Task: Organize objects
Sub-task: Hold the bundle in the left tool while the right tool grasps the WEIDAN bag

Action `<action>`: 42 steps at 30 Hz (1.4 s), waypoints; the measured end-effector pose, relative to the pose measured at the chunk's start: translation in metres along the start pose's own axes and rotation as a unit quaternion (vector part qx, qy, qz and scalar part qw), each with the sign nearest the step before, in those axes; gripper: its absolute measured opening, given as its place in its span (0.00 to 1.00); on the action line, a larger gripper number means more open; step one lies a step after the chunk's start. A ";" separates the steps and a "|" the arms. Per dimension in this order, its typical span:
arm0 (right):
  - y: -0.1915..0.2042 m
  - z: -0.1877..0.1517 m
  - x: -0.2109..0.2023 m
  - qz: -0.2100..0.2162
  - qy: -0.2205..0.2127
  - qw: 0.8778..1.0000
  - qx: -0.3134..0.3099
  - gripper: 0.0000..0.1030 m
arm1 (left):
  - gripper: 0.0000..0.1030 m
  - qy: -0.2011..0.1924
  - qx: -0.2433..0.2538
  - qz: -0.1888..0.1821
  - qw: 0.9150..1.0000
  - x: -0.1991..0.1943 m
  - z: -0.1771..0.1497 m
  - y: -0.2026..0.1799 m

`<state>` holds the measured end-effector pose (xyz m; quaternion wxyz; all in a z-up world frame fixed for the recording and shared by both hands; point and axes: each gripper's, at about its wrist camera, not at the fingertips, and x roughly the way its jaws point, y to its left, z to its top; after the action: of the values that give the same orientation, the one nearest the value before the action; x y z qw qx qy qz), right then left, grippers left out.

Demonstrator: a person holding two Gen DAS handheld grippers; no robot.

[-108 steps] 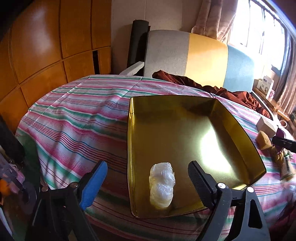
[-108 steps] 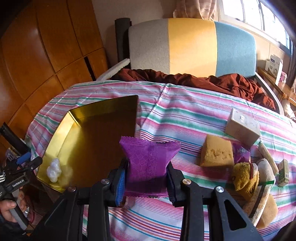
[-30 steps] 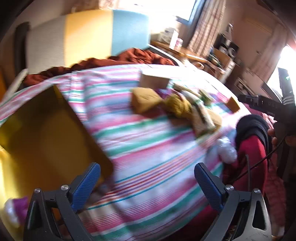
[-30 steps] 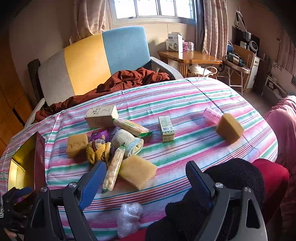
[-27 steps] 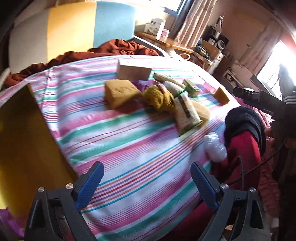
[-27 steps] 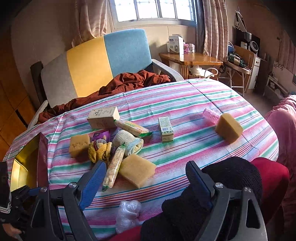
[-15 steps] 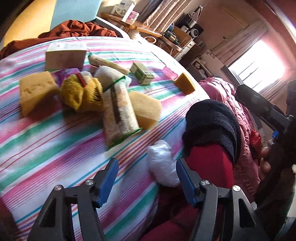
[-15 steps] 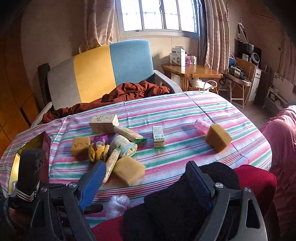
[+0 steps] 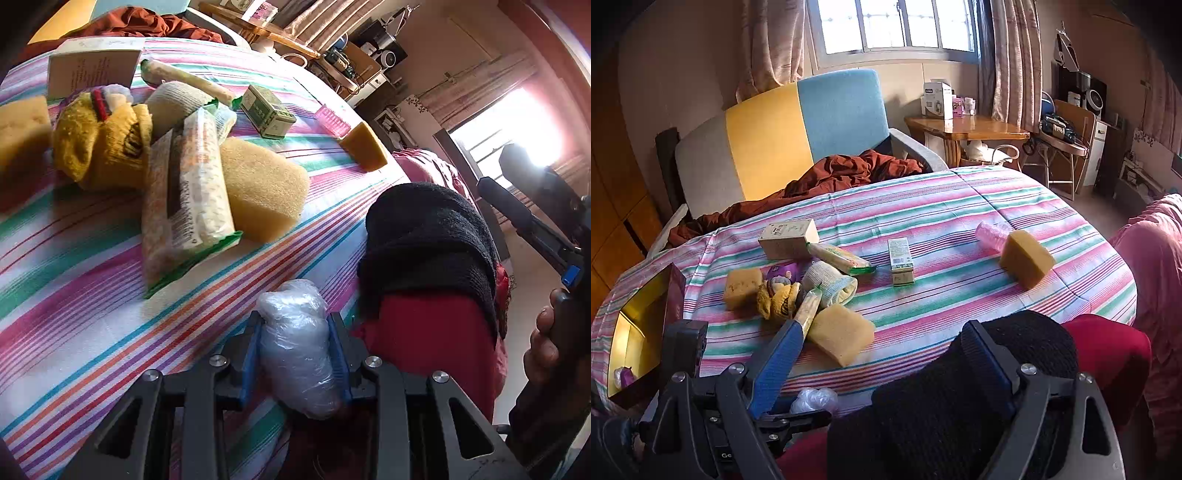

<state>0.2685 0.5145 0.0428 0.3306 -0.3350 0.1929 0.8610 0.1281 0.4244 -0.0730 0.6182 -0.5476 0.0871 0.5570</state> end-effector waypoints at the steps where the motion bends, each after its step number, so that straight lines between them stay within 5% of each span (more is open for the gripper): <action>1: 0.003 0.001 0.002 0.003 0.002 1.000 0.000 0.87 | 0.33 -0.005 -0.001 0.006 1.000 -0.005 -0.002 0.002; 6: 0.019 0.005 0.023 0.026 0.033 0.999 0.014 0.87 | 0.33 -0.052 -0.002 0.092 0.994 -0.045 -0.014 0.022; 12: 0.039 0.009 0.062 0.064 0.093 0.993 0.042 0.87 | 0.34 -0.107 0.009 0.219 0.970 -0.088 -0.036 0.055; 19: 0.065 0.013 0.116 0.083 0.164 0.982 0.045 0.82 | 0.39 -0.137 0.009 0.243 0.960 -0.081 -0.040 0.067; 22: 0.065 0.015 0.134 0.084 0.177 0.978 0.071 0.76 | 0.39 -0.145 0.041 0.268 0.952 -0.071 -0.038 0.061; 24: 0.065 0.012 0.146 0.098 0.191 0.973 0.087 0.58 | 0.40 -0.149 0.052 0.275 0.948 -0.069 -0.038 0.061; 30: 0.076 0.011 0.151 0.080 0.196 0.975 0.066 0.53 | 0.41 -0.162 0.063 0.270 0.947 -0.071 -0.044 0.065; 33: 0.081 0.013 0.145 0.113 0.182 0.975 0.059 0.20 | 0.41 -0.171 0.077 0.278 0.942 -0.070 -0.048 0.061; 38: 0.093 0.011 0.146 0.155 0.190 0.968 0.047 0.17 | 0.41 -0.182 0.081 0.274 0.941 -0.070 -0.050 0.063; 40: 0.099 0.008 0.152 0.229 0.219 0.947 0.049 0.18 | 0.41 -0.182 0.082 0.275 0.940 -0.070 -0.050 0.063; 42: 0.105 0.006 0.152 0.222 0.220 0.949 0.039 0.19 | 0.41 -0.183 0.079 0.273 0.941 -0.070 -0.049 0.064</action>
<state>0.1082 0.5106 -0.0490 0.0937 -0.4512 0.3640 0.8094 0.0774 0.3307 -0.0786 0.4895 -0.3405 0.1620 0.7863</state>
